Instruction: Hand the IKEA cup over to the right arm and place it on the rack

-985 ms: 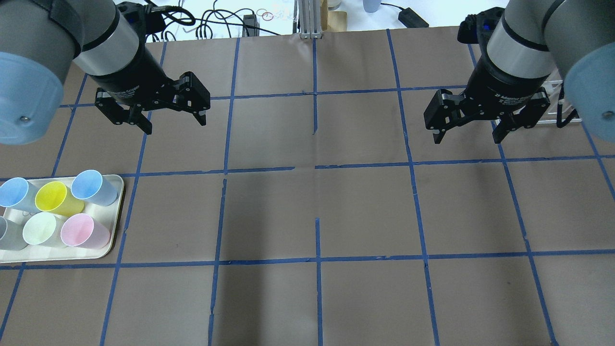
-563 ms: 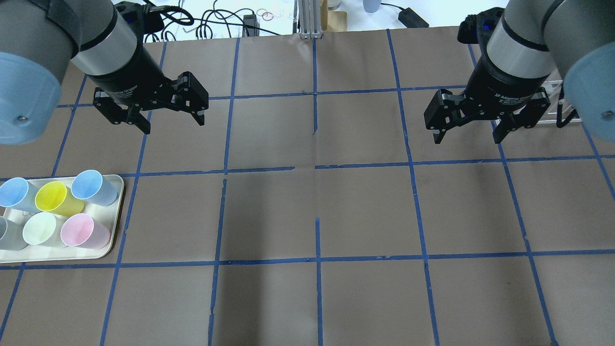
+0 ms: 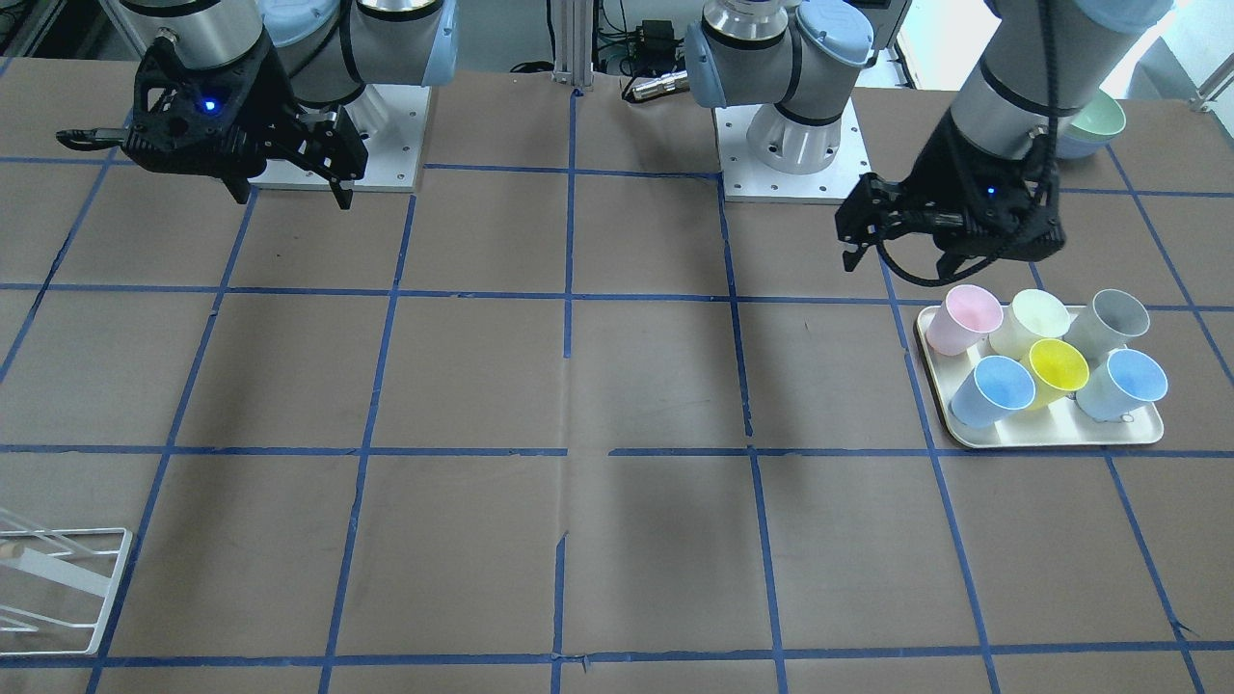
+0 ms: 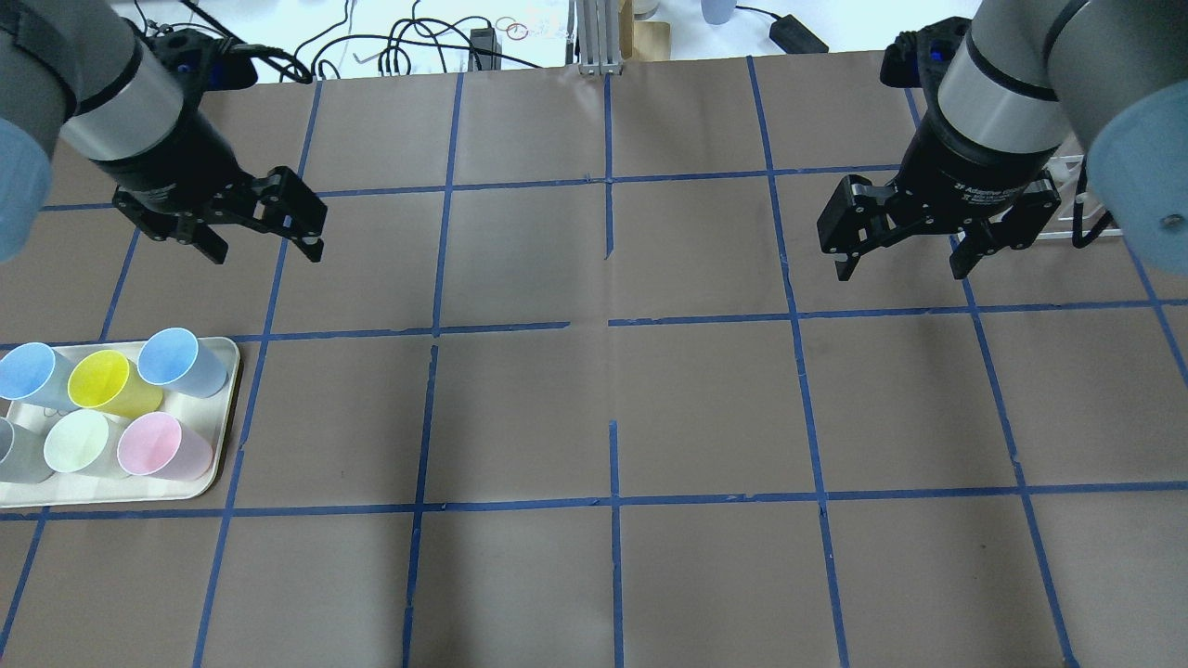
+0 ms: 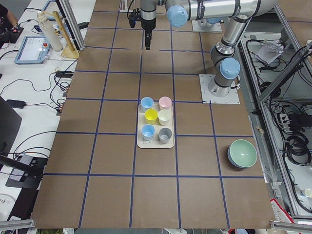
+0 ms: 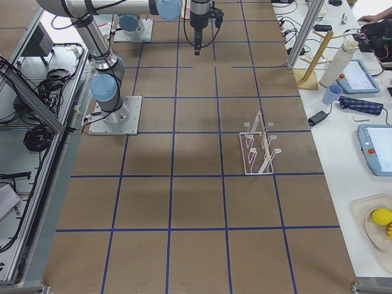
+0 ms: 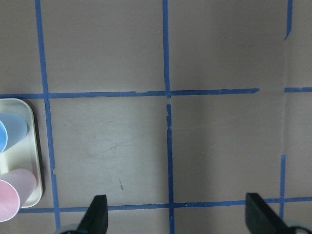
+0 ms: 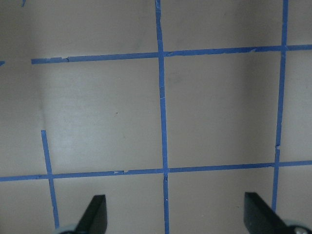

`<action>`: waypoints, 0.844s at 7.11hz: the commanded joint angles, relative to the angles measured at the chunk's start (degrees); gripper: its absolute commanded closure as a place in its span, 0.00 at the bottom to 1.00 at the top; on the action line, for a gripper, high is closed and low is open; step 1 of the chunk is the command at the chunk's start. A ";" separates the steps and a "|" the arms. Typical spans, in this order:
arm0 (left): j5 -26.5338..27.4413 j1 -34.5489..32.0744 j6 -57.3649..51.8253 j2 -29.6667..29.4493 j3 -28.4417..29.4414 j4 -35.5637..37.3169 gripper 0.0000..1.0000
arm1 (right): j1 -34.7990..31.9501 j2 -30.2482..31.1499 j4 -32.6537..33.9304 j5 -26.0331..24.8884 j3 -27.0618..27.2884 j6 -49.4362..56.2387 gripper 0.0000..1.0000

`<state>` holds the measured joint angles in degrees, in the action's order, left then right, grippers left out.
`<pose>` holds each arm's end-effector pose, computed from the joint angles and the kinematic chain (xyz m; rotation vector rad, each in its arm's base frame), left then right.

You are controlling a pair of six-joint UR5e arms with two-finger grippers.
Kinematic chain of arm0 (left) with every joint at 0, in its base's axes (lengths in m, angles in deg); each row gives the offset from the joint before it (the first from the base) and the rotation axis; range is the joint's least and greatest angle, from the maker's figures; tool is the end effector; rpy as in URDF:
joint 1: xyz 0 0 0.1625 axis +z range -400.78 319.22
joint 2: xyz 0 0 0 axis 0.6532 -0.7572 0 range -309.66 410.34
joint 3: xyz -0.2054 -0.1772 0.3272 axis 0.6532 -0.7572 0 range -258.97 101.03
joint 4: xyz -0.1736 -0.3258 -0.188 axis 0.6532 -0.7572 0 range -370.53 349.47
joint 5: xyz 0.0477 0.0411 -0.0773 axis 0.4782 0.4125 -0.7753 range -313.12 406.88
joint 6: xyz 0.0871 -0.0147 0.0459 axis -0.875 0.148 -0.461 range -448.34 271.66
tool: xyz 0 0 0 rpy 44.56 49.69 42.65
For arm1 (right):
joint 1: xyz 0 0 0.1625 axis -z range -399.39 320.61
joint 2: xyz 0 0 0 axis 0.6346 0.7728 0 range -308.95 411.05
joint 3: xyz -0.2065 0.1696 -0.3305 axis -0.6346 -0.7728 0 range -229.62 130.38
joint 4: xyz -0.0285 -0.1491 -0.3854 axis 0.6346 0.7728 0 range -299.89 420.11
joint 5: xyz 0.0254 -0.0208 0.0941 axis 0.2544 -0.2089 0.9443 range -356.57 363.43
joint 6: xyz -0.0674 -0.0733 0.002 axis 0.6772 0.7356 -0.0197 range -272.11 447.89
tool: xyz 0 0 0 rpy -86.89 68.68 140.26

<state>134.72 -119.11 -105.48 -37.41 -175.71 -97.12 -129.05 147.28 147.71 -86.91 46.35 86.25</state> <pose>-0.0388 -0.4901 0.4552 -0.1472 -3.0969 -0.0138 0.1301 -0.4427 0.4836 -0.0542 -3.1342 -0.0584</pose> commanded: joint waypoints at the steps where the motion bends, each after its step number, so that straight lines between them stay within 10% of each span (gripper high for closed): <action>1: 0.13 8.60 -14.98 -2.42 -4.49 5.51 0.00 | 0.01 -0.44 0.81 0.61 0.00 -0.19 0.00; 6: 0.05 30.13 -50.92 -8.56 -11.81 21.51 0.00 | -0.52 -0.52 -0.15 6.55 0.00 -0.55 0.00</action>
<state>134.81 -93.98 -147.23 -43.61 -187.20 -79.59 -129.48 147.05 147.60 -84.04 46.35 85.78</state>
